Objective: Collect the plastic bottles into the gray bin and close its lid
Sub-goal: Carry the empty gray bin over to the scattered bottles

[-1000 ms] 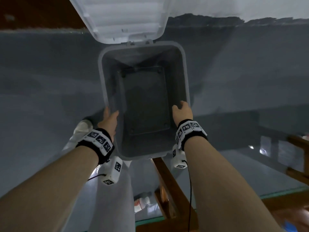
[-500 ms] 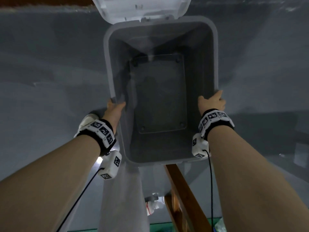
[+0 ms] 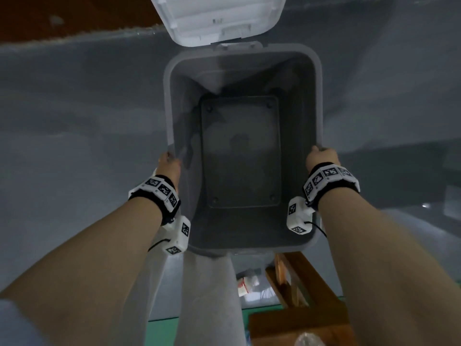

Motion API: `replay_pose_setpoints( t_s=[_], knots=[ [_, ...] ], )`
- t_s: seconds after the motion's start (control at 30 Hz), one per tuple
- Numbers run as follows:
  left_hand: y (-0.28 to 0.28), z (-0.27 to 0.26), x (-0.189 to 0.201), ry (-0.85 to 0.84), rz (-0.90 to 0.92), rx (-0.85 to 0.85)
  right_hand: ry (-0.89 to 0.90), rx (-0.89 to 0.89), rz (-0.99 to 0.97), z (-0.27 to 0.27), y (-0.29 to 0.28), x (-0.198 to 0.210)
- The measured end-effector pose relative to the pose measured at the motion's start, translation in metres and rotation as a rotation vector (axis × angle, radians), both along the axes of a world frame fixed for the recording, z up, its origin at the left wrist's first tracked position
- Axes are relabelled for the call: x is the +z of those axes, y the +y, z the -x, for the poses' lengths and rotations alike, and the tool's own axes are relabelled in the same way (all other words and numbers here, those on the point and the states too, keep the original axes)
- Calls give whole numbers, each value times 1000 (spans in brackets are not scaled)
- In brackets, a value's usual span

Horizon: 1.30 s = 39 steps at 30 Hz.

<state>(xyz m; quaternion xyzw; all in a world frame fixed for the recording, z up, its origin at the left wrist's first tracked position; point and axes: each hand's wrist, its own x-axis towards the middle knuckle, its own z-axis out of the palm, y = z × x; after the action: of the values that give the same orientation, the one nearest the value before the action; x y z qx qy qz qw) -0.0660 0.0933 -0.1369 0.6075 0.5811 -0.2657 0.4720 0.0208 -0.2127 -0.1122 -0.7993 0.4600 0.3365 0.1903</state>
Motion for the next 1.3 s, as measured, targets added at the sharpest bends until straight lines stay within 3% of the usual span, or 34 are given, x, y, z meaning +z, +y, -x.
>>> replay_pose_setpoints(
  t_s=[0.13,0.23,0.37,0.77,0.87,1.0,1.2,1.3],
  knots=[
    [22,6,46,-66,6,-50,-73,-99,-39,25,11,57],
    [60,24,42,-76,-5,-136,-152,-186,-98,48,19,97],
    [80,18,128,-97,-5,-183,-248,-314,-176,85,46,150],
    [200,62,256,12,-75,-550,-410,-545,-176,225,161,265],
    [209,81,293,124,-165,-806,-423,-559,-154,264,177,287],
    [219,114,312,131,-236,-974,-397,-581,-135,313,194,311],
    [226,204,327,107,-350,-1179,-442,-620,-141,396,218,325],
    [242,255,342,141,-420,-1391,-490,-657,-201,438,228,325]
  ],
)
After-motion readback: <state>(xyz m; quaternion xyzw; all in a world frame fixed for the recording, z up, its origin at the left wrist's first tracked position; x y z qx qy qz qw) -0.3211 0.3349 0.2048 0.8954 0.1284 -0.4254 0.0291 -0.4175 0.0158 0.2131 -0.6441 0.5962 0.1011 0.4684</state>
